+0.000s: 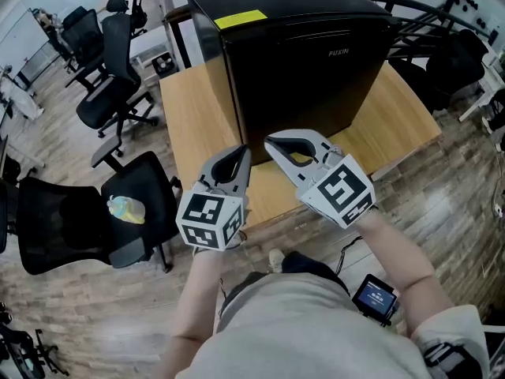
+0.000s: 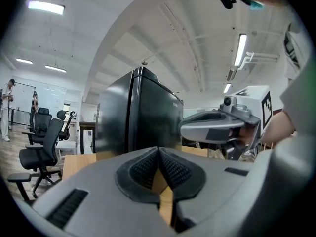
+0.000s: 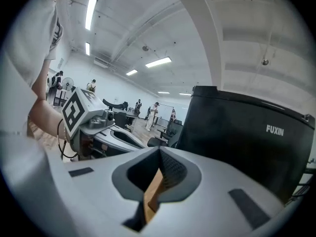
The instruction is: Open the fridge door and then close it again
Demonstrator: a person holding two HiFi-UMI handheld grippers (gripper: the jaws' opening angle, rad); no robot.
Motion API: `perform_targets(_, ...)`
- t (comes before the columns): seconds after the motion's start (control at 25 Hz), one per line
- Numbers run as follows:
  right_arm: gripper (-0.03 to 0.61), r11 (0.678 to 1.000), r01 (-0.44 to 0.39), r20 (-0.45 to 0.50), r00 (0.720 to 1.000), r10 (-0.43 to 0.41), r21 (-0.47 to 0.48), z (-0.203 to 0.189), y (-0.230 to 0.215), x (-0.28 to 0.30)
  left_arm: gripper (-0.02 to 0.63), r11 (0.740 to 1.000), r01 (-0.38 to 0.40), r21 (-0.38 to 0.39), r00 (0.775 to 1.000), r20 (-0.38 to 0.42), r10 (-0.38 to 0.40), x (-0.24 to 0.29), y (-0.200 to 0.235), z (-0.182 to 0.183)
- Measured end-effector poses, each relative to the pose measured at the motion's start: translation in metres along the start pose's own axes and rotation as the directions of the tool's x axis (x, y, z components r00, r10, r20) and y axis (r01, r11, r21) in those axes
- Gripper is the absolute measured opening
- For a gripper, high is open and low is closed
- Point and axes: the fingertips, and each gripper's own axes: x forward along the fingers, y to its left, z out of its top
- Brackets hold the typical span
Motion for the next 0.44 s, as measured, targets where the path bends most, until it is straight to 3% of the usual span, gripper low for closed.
perform_targets(0.44,-0.003,1.000,0.004,-0.008,1.000,-0.004,-0.002,0.002,-0.007,0.006,0.009,1.000,-0.013,-0.007,1.000,0.021,0.013,-0.002,0.021,0.009)
